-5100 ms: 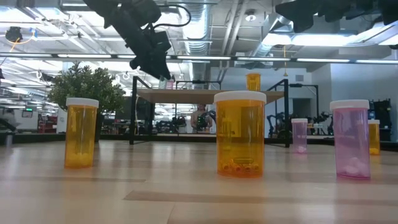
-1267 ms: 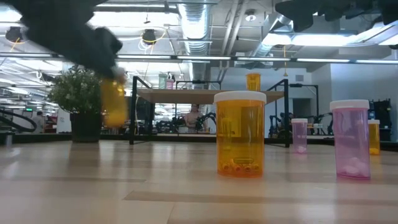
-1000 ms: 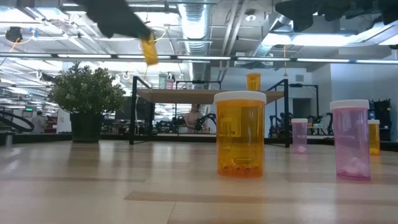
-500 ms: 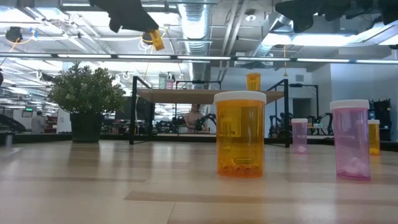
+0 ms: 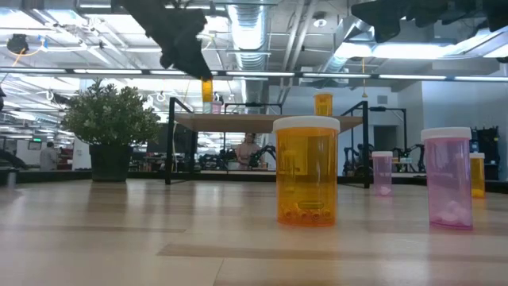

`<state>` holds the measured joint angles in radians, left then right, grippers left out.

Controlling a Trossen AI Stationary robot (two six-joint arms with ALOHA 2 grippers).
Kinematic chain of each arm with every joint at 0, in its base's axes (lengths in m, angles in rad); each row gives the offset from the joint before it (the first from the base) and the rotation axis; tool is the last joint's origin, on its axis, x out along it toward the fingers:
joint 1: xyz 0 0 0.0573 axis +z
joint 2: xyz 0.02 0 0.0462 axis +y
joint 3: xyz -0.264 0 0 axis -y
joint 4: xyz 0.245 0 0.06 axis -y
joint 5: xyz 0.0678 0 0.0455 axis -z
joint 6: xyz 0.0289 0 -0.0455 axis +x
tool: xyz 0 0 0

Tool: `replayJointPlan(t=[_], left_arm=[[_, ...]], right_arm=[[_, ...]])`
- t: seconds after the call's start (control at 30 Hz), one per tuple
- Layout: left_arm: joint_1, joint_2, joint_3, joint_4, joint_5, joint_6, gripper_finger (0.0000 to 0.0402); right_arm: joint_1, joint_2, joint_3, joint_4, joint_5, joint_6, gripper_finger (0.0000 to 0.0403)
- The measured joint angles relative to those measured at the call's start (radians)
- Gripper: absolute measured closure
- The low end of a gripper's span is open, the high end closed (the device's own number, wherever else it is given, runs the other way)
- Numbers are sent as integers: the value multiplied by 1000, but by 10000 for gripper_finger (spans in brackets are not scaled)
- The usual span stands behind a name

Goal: Pick and place medicine bottles onto shelf by color
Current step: Put the bottom left small orange pill bottle on the shelf

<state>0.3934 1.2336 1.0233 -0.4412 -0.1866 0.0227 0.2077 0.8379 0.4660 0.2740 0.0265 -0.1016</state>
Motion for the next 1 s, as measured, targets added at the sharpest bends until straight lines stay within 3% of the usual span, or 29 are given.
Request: replayJointPlan(t=[0.5,1.0], left_arm=[[50,60,1,2,-1,0,287],[50,57,1,4,-9,-10,216]], right_arm=[[0,0,0,1,0,-1,124],[0,0,0,0,0,5,124]])
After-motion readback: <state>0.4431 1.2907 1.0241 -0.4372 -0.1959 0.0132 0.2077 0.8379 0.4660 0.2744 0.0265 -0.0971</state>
